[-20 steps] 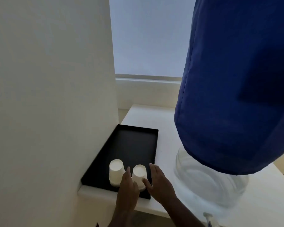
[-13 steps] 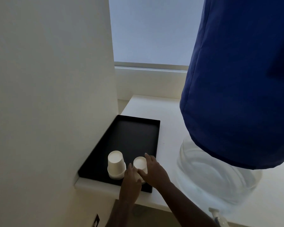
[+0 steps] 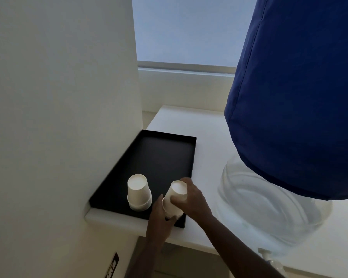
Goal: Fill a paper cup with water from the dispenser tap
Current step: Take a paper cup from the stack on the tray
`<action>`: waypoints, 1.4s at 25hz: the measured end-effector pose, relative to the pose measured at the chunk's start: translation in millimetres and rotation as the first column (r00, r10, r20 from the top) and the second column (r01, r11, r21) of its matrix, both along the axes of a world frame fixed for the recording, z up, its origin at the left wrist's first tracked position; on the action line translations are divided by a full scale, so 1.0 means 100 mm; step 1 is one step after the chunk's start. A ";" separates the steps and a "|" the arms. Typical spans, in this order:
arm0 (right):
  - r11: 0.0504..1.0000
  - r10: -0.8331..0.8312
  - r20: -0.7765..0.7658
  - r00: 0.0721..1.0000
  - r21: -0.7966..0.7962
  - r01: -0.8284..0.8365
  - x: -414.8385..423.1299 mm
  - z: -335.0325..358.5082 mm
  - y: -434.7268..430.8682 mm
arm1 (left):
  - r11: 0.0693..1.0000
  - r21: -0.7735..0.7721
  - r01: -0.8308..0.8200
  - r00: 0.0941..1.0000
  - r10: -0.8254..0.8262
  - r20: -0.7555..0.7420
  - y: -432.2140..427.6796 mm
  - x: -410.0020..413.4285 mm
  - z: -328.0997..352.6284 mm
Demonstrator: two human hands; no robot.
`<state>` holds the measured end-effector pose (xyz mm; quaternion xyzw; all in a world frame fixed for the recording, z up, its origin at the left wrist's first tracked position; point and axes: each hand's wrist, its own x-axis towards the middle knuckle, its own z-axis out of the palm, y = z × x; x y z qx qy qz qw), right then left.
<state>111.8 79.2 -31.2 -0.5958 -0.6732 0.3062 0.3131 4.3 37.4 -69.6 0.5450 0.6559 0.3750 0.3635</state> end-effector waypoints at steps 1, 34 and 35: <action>1.000 -0.011 -0.015 1.000 0.008 0.011 0.01 0.00 0.00 | 1.000 0.005 -0.009 1.000 0.009 0.007 0.01 0.01 0.01; 0.961 -0.125 -0.513 0.849 0.149 0.231 0.28 0.44 -0.50 | 0.902 0.317 -0.293 0.954 0.253 0.161 -0.25 0.23 0.34; 0.968 -0.148 -0.577 0.803 0.082 0.237 0.28 0.40 -0.58 | 0.866 0.378 -0.327 0.942 0.264 0.209 -0.33 0.28 0.41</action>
